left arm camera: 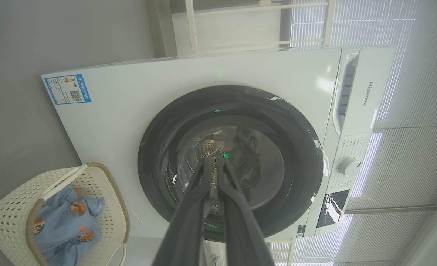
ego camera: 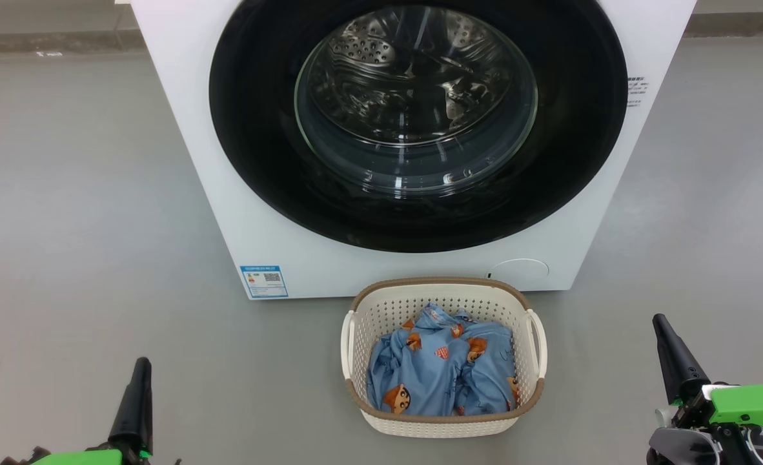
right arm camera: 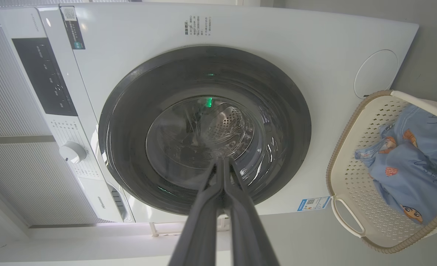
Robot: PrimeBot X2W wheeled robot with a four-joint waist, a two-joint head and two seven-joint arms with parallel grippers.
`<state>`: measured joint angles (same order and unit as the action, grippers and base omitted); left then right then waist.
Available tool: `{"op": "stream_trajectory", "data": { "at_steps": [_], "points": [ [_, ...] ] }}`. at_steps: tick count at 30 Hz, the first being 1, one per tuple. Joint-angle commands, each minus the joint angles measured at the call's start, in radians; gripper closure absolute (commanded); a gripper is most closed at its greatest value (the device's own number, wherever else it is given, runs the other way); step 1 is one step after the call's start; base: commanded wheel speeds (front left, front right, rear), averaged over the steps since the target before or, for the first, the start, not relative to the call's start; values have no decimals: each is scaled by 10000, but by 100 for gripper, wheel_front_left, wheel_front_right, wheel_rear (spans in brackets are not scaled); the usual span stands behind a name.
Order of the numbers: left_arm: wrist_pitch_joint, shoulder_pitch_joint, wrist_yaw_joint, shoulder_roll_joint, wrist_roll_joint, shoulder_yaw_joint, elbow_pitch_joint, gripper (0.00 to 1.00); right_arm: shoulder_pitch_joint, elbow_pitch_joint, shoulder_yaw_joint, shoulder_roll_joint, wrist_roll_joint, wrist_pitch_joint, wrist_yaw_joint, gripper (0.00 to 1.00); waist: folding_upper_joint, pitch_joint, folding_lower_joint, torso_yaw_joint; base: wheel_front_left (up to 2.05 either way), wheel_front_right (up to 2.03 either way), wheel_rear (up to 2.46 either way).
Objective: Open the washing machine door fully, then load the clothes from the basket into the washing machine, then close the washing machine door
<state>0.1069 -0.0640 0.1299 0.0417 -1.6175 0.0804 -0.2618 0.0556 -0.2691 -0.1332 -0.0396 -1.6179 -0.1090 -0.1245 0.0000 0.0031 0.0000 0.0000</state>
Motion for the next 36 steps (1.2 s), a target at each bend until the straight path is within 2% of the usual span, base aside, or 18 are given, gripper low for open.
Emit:
{"op": "stream_trajectory", "data": {
  "at_steps": [1,29,30,36],
  "points": [
    [71,-440,8,86,98,344,170,100,525,243,183,-107,102,-51,-62,100,0,0,0,0,0,0,0],
    [72,-441,8,86,99,345,170,100,525,243,183,-107,102,-51,-62,100,0,0,0,0,0,0,0],
    [0,0,0,0,0,0,0,0,0,0,0,0,0,-2,0,0,0,0,0,0,0,0,0],
    [-73,223,0,-60,22,-69,-259,0,-208,-343,45,128,-20,44,1,0,0,12,1,2,0,0,0]
  ]
}}
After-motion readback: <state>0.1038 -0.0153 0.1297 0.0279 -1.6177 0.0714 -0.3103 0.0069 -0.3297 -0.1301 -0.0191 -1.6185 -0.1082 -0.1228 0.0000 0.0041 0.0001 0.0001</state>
